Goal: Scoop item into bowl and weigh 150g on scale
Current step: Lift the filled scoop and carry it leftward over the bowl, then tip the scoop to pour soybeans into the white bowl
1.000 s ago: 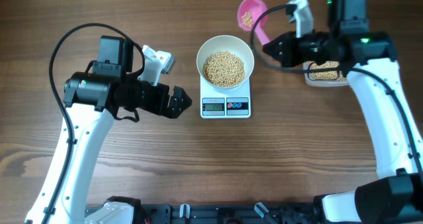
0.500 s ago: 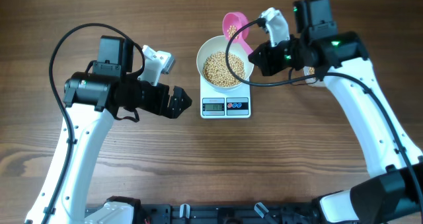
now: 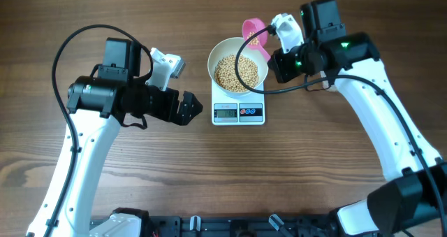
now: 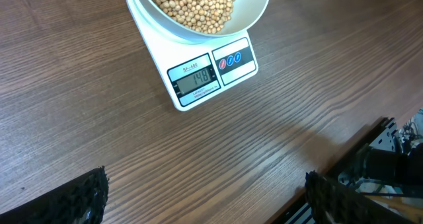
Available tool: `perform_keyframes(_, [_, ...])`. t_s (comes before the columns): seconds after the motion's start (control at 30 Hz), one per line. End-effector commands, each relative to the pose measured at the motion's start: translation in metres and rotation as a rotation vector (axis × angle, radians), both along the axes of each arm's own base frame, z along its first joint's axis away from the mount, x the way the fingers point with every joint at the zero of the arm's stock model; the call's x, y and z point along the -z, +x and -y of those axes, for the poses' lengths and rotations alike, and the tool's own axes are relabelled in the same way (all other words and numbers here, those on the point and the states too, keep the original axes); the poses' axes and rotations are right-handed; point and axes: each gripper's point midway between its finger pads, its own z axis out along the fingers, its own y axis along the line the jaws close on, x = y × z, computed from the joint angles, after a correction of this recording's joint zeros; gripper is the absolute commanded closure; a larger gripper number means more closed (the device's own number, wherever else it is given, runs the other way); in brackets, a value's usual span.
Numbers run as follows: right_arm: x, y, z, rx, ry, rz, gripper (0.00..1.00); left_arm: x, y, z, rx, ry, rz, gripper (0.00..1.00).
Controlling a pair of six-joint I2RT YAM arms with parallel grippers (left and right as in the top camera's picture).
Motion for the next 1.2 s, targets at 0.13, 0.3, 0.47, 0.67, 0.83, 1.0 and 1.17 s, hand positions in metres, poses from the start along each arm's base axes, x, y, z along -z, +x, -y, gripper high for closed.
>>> perform_keyframes(0.13, [0.013,0.007,0.003,-0.032,-0.062,0.01,0.95,-0.008,-0.002,0.004,0.028,-0.016,0.029,0.0])
perform_keyframes(0.3, [0.014,0.008,0.006,-0.045,-0.088,0.024,0.95,-0.008,-0.002,0.004,0.028,-0.016,0.029,0.0])
perform_keyframes(0.47, [0.016,0.007,0.005,-0.069,-0.13,0.04,0.96,-0.008,-0.002,0.004,0.028,-0.016,0.029,0.0])
perform_keyframes(0.67, [0.017,0.003,-0.006,-0.098,-0.162,0.058,0.96,-0.008,-0.002,0.004,0.028,-0.016,0.029,0.0])
perform_keyframes(0.83, [0.017,0.002,-0.008,-0.1,-0.187,0.065,0.96,-0.008,-0.002,0.004,0.028,-0.016,0.029,0.0])
perform_keyframes(1.0, [0.017,0.002,-0.009,-0.098,-0.186,0.064,0.96,-0.008,-0.002,0.004,0.028,-0.016,0.029,0.0])
perform_keyframes(1.17, [0.017,0.002,-0.009,-0.095,-0.184,0.063,0.96,-0.008,-0.002,0.004,0.028,-0.016,0.029,0.0])
